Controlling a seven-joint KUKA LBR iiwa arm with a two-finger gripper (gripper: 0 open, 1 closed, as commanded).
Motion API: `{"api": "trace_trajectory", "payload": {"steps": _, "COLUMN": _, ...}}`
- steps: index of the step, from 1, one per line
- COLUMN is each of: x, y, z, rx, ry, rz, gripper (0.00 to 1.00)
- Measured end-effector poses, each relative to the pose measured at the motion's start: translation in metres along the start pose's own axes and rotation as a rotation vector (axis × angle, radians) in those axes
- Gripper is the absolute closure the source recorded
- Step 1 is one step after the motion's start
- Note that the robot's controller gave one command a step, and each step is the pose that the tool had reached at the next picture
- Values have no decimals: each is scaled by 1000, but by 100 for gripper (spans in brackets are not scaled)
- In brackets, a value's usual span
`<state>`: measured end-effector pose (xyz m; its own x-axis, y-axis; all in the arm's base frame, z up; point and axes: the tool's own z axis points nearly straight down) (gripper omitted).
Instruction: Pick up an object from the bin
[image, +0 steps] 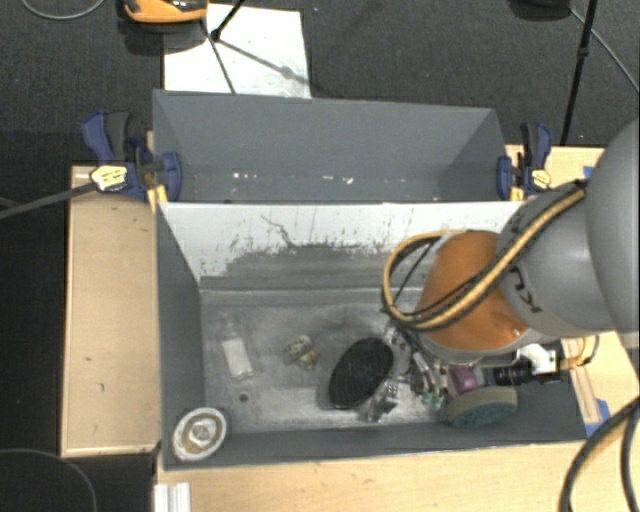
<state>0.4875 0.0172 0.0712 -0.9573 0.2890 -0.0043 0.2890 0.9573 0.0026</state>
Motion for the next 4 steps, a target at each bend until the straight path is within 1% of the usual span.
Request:
{"api": "trace_trajectory", "payload": {"steps": 1, "x": 0, "y": -2, "z": -1, "rx": 1, "ry": 5, "rz": 3, "gripper": 100}}
{"api": "trace_trajectory", "payload": {"steps": 2, "x": -1, "y": -2, "z": 0, "rx": 1, "ry": -2, "rz": 5, "gripper": 0}}
{"api": "trace_trajectory", "payload": {"steps": 3, "x": 25, "y": 62, "z": -6, "rx": -1, "ry": 0, "rz": -164, "gripper": 0}}
{"api": "trace_trajectory", "payload": {"steps": 4, "x": 42, "y": 110, "z": -2, "rx": -2, "ry": 0, "rz": -120, "gripper": 0}}
